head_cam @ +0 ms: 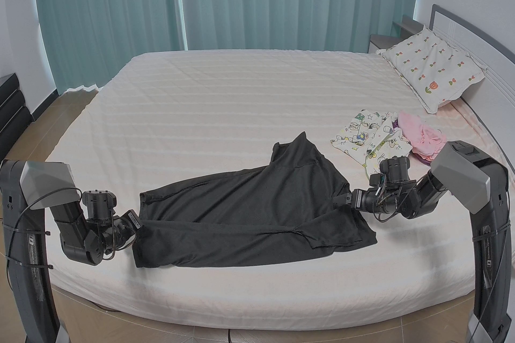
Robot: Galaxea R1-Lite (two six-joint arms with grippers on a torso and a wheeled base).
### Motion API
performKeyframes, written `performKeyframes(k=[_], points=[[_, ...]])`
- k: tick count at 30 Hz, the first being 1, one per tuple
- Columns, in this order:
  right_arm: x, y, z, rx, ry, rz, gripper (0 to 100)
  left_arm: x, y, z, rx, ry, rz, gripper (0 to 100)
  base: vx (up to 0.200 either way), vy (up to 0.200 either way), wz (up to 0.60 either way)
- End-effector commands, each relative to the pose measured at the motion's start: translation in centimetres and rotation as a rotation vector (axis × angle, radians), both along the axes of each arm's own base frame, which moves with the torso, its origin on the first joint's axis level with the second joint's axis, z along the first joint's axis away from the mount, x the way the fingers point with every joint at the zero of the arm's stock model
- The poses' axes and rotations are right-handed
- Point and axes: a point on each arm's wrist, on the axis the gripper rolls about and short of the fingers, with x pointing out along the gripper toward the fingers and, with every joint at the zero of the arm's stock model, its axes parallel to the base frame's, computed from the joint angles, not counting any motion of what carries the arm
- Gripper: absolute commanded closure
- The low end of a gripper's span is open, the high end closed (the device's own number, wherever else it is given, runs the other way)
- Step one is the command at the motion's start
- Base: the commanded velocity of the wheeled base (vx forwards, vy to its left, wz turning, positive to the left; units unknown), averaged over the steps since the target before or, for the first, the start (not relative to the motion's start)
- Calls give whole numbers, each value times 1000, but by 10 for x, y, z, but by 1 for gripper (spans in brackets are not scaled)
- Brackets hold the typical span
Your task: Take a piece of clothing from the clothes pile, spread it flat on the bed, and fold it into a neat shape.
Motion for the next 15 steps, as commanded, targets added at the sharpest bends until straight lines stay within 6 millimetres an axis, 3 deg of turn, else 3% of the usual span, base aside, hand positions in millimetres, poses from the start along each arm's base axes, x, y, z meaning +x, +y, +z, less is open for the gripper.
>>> performKeyframes(k=[1,4,5,15], points=[[-2,5,-5,-2,17,13,0,0,0,-1,0,2,0,100,0,0,0],[-4,10,-10,-8,26,28,0,0,0,-1,-2,2,1,100,0,0,0],[-4,10,-10,-8,26,28,100,0,0,-1,0,2,0,100,0,0,0],[5,3,-3,5,-8,-1,100,1,0,-1,0,0,0,100,0,0,0]])
